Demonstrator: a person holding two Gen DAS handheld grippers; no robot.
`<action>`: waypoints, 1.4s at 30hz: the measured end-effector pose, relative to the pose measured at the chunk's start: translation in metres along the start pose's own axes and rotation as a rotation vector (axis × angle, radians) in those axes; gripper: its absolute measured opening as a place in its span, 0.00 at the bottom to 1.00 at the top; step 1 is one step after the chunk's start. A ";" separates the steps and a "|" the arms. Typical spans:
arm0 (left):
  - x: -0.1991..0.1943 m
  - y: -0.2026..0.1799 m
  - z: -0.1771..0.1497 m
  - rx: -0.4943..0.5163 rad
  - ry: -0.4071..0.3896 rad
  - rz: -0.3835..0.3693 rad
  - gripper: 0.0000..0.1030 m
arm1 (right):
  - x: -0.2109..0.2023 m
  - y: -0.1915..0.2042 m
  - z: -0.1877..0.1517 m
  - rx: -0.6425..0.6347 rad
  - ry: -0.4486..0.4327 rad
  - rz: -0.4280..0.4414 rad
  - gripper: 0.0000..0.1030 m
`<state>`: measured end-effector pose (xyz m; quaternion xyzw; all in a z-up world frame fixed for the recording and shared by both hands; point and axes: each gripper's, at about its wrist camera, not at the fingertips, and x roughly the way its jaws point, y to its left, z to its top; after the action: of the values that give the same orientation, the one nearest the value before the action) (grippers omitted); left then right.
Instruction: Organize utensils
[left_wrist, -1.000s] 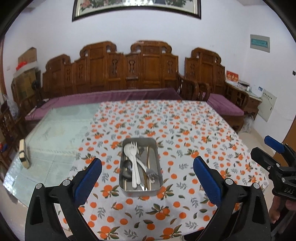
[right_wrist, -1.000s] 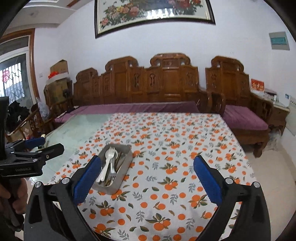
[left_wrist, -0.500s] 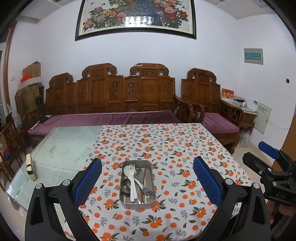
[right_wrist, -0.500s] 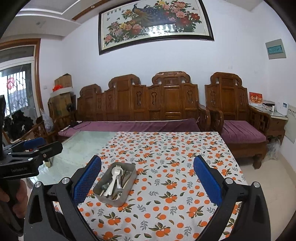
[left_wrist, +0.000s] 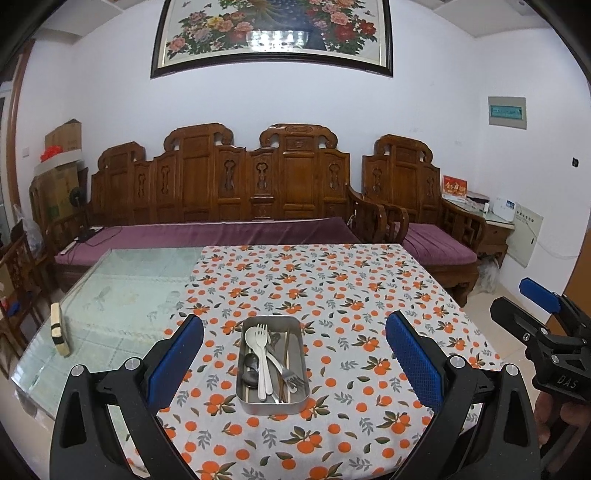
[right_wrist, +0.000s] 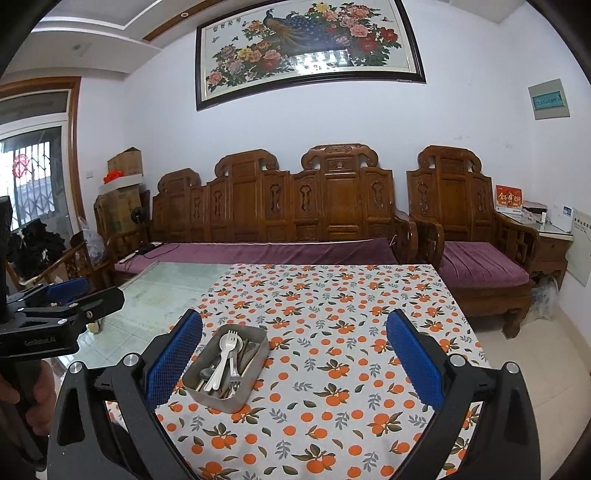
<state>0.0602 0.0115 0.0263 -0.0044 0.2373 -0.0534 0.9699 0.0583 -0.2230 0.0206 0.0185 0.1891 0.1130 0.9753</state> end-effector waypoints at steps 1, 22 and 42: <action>0.000 0.000 0.000 0.002 0.001 0.001 0.93 | 0.000 -0.001 0.000 0.002 0.001 0.001 0.97; 0.004 -0.001 0.000 -0.001 0.006 -0.002 0.93 | 0.000 0.001 -0.001 -0.001 0.000 0.000 0.97; -0.004 -0.006 0.000 0.007 -0.016 -0.003 0.93 | -0.002 0.001 0.000 0.000 -0.005 -0.003 0.97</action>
<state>0.0563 0.0059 0.0284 -0.0016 0.2295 -0.0558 0.9717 0.0559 -0.2223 0.0213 0.0183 0.1867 0.1115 0.9759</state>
